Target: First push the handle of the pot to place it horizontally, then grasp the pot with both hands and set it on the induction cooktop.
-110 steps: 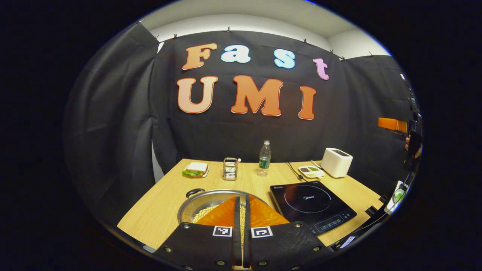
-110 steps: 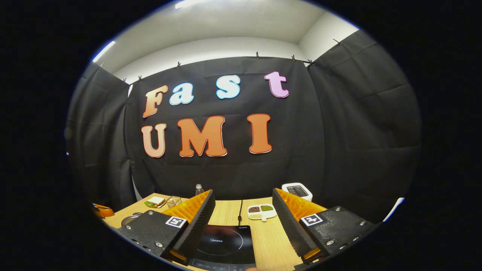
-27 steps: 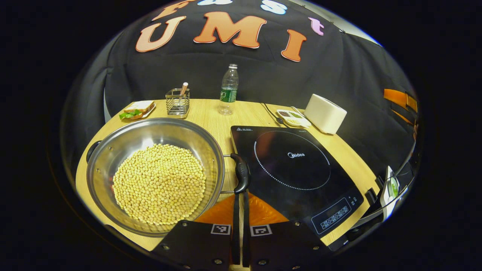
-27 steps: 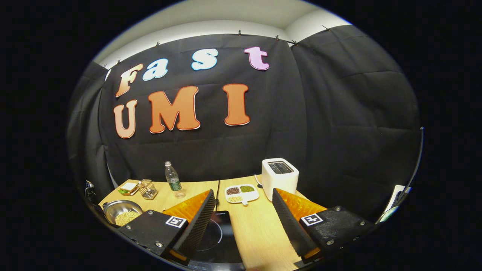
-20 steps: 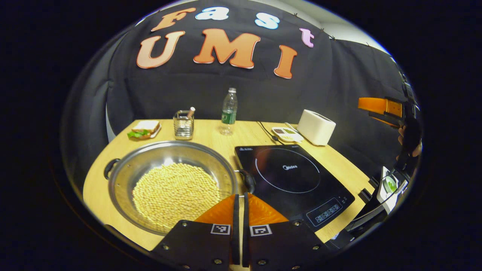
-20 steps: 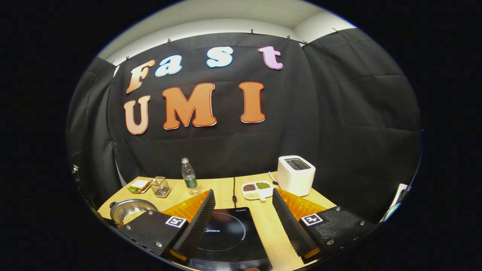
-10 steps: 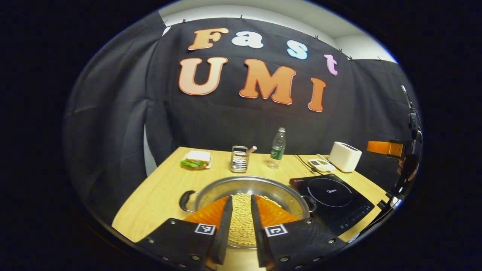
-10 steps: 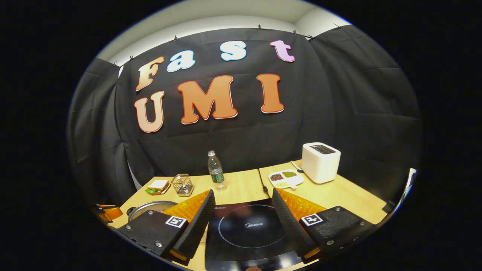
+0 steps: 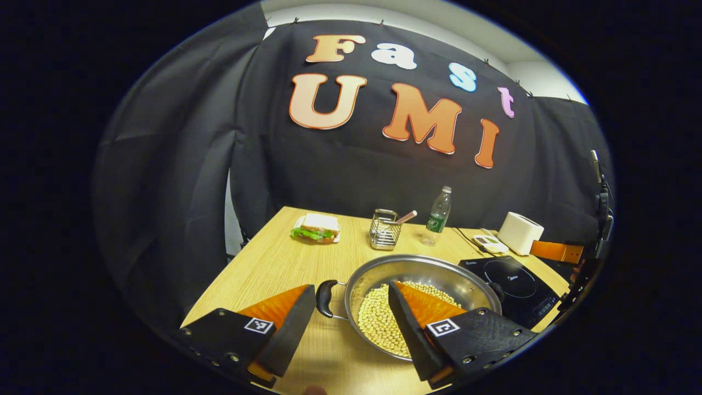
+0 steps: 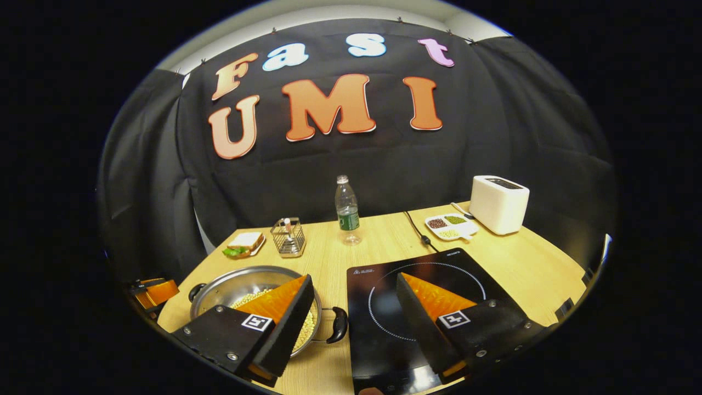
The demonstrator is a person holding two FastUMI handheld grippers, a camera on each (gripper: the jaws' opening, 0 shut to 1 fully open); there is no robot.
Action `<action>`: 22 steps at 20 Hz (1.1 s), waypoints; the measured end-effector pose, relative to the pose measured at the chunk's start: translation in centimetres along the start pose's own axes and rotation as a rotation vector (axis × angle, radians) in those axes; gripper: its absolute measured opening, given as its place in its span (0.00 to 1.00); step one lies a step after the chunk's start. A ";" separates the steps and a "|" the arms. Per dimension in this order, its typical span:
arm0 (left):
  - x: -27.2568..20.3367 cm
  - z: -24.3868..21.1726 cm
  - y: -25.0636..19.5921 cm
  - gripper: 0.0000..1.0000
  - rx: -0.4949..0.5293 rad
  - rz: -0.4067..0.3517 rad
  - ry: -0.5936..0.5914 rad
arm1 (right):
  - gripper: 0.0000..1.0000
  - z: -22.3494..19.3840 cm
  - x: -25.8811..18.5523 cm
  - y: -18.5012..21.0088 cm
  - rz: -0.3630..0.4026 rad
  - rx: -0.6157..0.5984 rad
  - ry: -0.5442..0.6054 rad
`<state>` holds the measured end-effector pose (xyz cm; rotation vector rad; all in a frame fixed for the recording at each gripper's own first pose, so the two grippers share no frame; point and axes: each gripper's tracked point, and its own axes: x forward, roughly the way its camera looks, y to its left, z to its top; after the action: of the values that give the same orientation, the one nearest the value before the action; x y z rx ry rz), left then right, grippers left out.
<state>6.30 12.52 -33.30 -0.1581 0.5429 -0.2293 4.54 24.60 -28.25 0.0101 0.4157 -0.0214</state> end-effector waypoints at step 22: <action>7.4 -5.8 1.9 0.55 -0.002 0.004 0.195 | 0.61 -9.0 5.1 3.0 -0.013 -0.056 0.247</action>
<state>9.71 11.97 -42.29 -0.1375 0.7368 -0.2421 5.63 27.58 -38.49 -0.0454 0.6636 -0.0210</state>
